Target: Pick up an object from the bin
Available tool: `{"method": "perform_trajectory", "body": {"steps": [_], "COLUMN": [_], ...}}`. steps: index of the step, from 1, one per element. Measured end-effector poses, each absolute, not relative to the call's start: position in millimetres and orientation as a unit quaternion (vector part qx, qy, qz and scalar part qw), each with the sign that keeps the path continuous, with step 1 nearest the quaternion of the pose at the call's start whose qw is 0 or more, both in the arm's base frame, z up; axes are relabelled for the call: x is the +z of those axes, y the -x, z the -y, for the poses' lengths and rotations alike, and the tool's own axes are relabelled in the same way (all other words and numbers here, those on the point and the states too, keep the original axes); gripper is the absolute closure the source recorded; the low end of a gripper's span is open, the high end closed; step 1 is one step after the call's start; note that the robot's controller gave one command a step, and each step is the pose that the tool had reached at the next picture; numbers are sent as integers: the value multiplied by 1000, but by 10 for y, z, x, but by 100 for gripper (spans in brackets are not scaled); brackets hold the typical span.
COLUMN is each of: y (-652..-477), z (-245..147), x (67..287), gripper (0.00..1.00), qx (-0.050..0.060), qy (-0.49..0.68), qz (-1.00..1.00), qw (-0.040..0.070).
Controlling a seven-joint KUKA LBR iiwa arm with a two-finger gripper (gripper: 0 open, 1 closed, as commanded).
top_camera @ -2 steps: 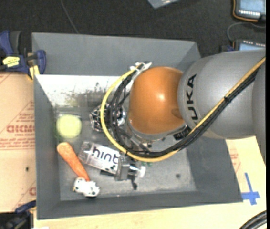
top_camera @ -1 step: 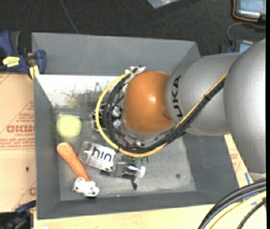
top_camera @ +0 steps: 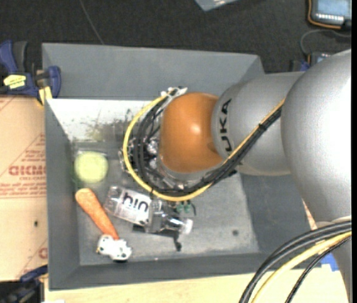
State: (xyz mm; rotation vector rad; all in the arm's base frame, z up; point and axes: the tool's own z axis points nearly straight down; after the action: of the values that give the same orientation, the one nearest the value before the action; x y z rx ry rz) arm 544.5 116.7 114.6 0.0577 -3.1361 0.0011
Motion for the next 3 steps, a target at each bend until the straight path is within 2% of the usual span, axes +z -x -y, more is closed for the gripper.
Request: {"method": "perform_trajectory", "body": {"steps": [1, 2, 3], "y": [-5385, -5394, -5285], "z": [-1027, -977, -1140], "x": [1255, 812, 702], "gripper": [0, 0, 100], "qx": [-2, -1, -2], "qy": [13, 53, 73], "qz": [1000, 999, 997], "qw": [-4, -1, -4]}}
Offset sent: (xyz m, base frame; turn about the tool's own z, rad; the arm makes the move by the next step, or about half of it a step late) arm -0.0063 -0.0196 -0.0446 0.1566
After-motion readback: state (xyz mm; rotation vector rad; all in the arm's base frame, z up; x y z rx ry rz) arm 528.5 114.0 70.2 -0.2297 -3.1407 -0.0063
